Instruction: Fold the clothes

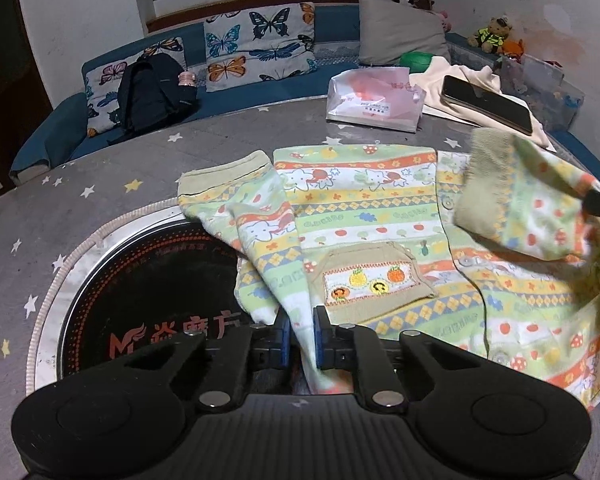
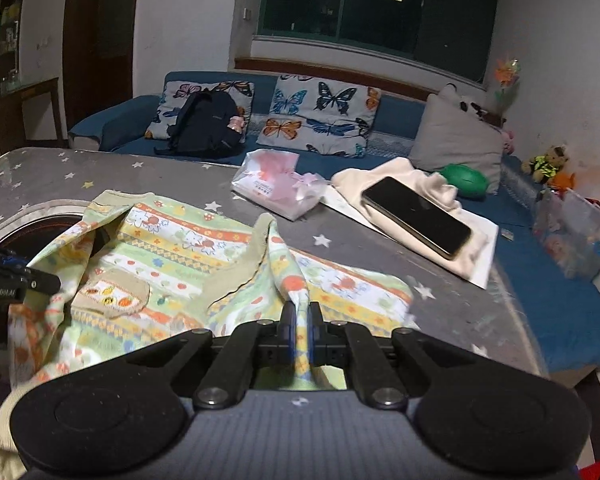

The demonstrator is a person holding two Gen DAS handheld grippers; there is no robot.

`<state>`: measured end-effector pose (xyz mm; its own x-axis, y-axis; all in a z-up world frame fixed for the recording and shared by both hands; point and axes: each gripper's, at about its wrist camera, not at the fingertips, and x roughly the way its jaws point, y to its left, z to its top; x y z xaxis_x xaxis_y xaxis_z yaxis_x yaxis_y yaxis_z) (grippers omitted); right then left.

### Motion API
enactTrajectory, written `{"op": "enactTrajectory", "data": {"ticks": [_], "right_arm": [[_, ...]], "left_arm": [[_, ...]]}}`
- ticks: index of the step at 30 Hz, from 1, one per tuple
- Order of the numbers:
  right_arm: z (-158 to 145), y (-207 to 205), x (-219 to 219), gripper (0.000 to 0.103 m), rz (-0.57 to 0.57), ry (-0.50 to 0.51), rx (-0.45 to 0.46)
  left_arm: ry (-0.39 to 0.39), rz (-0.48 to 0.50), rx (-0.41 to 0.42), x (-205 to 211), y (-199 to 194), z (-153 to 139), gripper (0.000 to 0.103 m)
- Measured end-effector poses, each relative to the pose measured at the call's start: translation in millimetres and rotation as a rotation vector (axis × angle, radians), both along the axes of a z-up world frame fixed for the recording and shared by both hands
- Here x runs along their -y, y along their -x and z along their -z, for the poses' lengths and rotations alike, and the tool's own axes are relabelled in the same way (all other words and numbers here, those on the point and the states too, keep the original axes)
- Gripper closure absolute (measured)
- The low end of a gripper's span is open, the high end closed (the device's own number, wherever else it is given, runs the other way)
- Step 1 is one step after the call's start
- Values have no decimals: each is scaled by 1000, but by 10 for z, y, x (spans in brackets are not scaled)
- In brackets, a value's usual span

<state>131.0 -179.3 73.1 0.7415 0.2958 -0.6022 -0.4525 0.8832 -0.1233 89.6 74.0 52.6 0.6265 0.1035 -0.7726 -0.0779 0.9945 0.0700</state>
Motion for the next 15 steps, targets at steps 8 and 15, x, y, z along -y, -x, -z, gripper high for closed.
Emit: {"op": "enactTrajectory", "data": {"ticks": [8, 15], "right_arm": [[72, 358, 347, 98, 73, 24, -12], [193, 581, 539, 90, 114, 36, -40]], "left_arm": [[-14, 25, 6, 17, 172, -9, 93], [9, -34, -1, -73, 220, -35, 51]]}}
